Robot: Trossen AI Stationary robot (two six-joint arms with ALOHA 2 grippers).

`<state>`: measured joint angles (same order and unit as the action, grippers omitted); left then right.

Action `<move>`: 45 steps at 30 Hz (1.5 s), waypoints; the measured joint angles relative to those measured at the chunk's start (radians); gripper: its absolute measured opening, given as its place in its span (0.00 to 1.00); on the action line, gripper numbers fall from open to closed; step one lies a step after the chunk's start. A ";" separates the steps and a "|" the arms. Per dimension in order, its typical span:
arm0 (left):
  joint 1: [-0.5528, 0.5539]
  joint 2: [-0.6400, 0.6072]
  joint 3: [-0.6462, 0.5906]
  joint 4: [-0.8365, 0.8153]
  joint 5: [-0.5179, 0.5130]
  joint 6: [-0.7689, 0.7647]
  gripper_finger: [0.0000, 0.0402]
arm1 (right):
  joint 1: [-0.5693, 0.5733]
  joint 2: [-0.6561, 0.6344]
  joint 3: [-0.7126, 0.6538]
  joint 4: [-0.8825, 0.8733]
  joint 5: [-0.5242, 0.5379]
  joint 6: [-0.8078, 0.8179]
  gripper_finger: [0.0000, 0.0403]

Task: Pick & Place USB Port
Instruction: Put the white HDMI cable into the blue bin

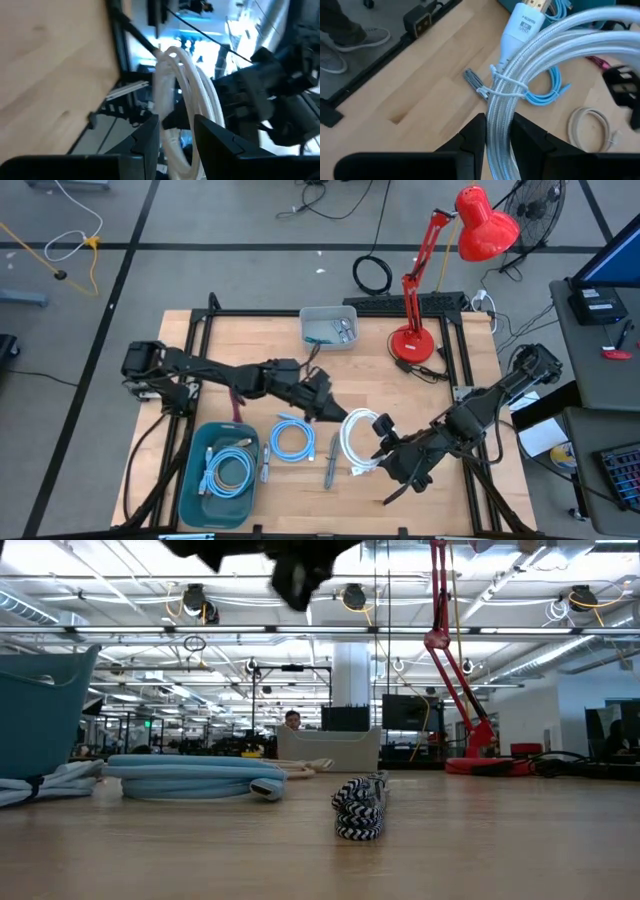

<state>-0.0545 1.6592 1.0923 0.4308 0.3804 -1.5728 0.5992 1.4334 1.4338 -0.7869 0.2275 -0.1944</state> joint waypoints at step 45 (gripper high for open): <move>0.240 -0.127 0.173 -0.282 0.154 0.430 0.43 | -0.002 0.000 0.000 0.127 0.034 0.155 0.18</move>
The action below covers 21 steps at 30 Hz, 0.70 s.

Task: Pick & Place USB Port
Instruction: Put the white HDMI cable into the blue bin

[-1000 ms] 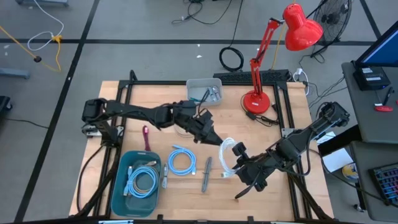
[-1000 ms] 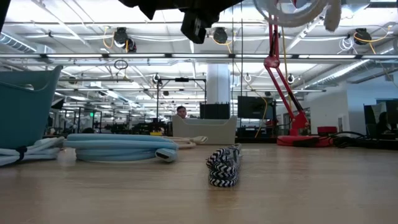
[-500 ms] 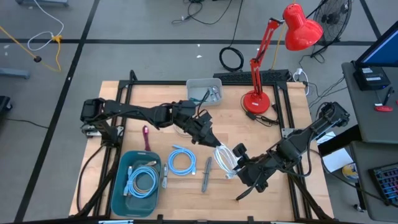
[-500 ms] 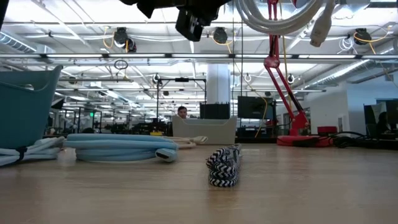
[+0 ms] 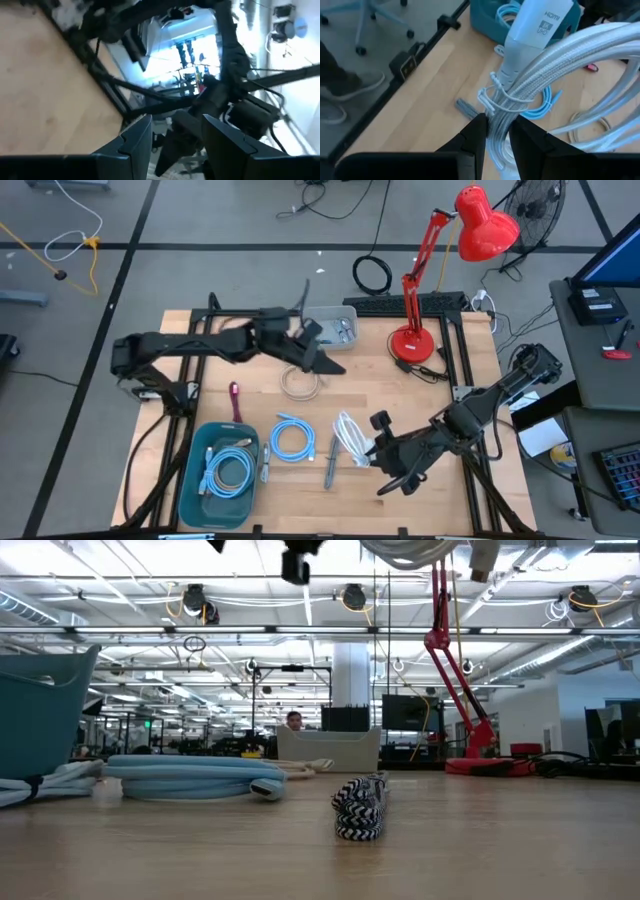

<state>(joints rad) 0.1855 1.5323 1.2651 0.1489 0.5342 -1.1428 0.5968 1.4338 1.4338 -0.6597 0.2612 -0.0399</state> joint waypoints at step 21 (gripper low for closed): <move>-0.297 -0.250 0.000 -0.495 -0.539 0.513 0.43 | -0.040 -0.062 0.000 0.487 -0.182 0.137 0.10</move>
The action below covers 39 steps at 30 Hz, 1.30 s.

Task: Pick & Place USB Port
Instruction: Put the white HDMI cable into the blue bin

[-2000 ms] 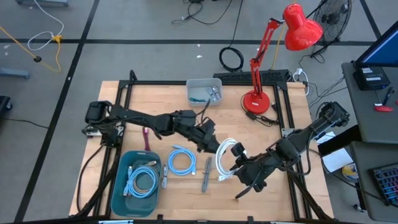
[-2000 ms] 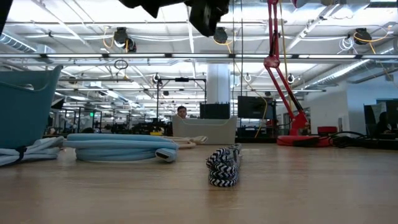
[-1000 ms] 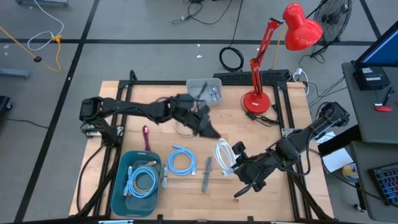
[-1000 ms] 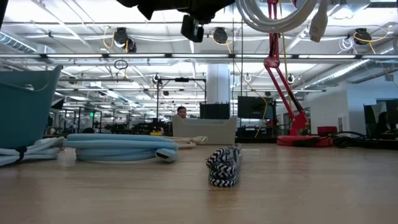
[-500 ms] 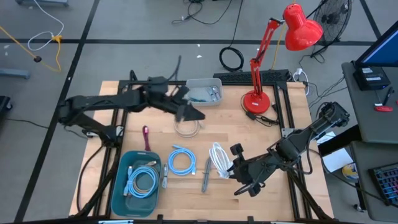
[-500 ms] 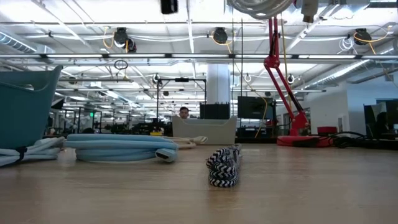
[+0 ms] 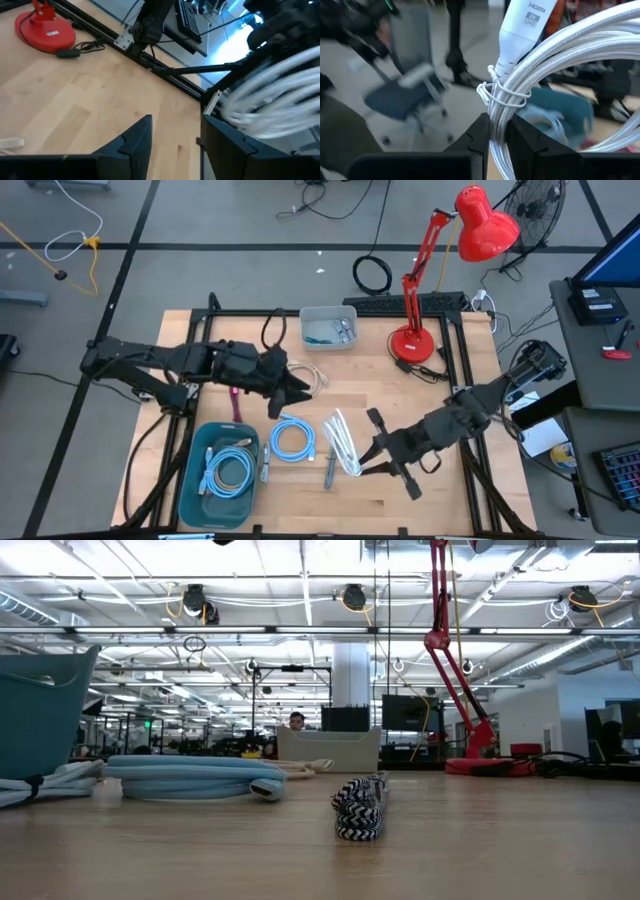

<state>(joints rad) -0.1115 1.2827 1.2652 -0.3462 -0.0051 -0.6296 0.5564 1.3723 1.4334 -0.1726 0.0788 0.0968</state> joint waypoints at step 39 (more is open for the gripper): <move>-0.306 -0.460 0.000 -0.416 -0.504 -0.205 0.43 | -0.286 0.581 0.064 1.046 -0.301 0.700 0.11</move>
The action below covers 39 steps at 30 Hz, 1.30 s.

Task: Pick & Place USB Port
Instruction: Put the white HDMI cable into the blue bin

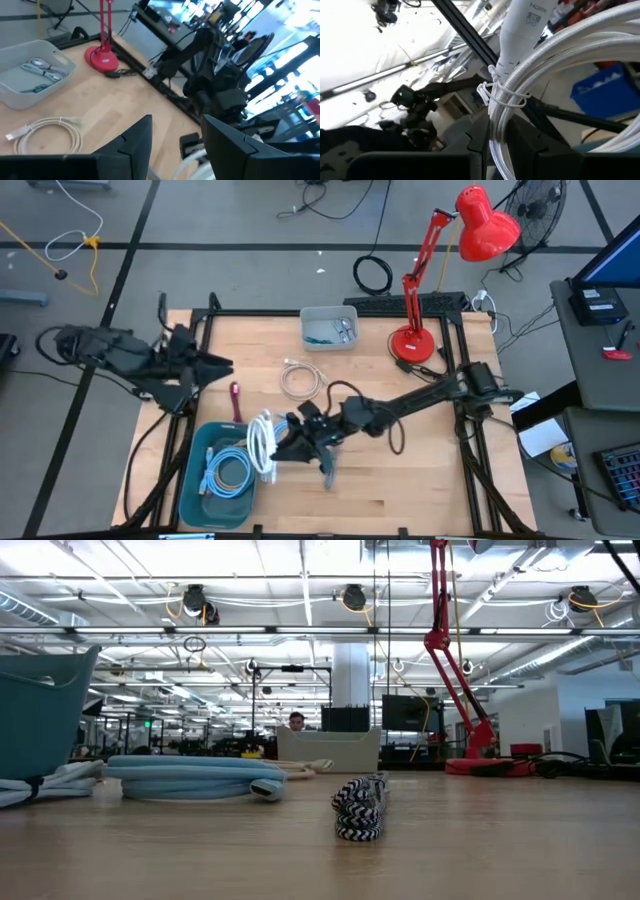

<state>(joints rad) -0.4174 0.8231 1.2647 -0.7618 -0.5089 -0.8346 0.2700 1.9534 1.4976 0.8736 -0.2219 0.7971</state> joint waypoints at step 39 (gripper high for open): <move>-0.021 0.157 -0.298 1.061 0.580 0.174 0.43 | 0.131 -0.023 0.080 0.226 -0.309 0.082 0.11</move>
<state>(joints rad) -0.4385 0.9804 0.9670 0.2993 0.0707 -0.6607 0.4006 1.9305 1.5776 1.0999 -0.5310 0.8792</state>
